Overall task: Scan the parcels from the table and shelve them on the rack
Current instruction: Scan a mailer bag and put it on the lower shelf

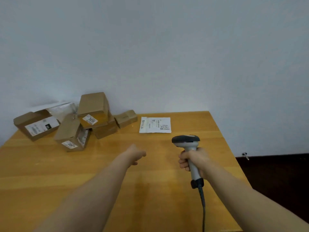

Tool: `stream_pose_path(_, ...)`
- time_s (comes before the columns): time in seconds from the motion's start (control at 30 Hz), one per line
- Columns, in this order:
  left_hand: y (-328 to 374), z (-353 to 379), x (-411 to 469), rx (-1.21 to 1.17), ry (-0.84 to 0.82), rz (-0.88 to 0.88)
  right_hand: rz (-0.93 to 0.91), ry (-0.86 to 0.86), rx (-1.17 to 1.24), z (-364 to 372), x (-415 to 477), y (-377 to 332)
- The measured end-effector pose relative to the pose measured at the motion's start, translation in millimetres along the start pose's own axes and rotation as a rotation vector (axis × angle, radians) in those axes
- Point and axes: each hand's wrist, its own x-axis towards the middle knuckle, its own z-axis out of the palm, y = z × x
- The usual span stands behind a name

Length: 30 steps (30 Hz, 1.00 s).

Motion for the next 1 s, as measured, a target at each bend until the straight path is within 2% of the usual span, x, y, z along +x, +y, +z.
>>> stream_pose_path(0.17,42,9,82,0.057,0.063,-0.141,0.089,-0.043,0.007,-13,93,-34)
stream_pose_path(0.23,55,13,115,0.098,0.112,-0.135,0.12,-0.063,-0.002,-17,124,-44)
stream_pose_path(0.4,83,20,195,0.573,0.238,0.086,0.197,-0.134,-0.094,-23,185,-53)
stream_pose_path(0.5,104,35,235,0.633,0.252,0.174,0.222,-0.16,-0.101,-26,212,-53)
stream_pose_path(0.63,122,50,272,0.788,0.124,0.275,0.268,-0.175,-0.094,-24,236,-49)
stream_pose_path(0.77,123,44,291,1.025,-0.022,0.258,0.303,-0.203,-0.117,-22,246,-46)
stream_pose_path(0.83,117,35,287,1.118,-0.025,0.23,0.303,-0.213,-0.126,-21,246,-45)
stream_pose_path(0.93,106,20,269,1.089,0.027,0.164,0.274,-0.195,-0.127,-19,238,-47)
stream_pose_path(1.0,96,10,251,0.794,0.003,0.07,0.252,-0.179,-0.122,-15,228,-50)
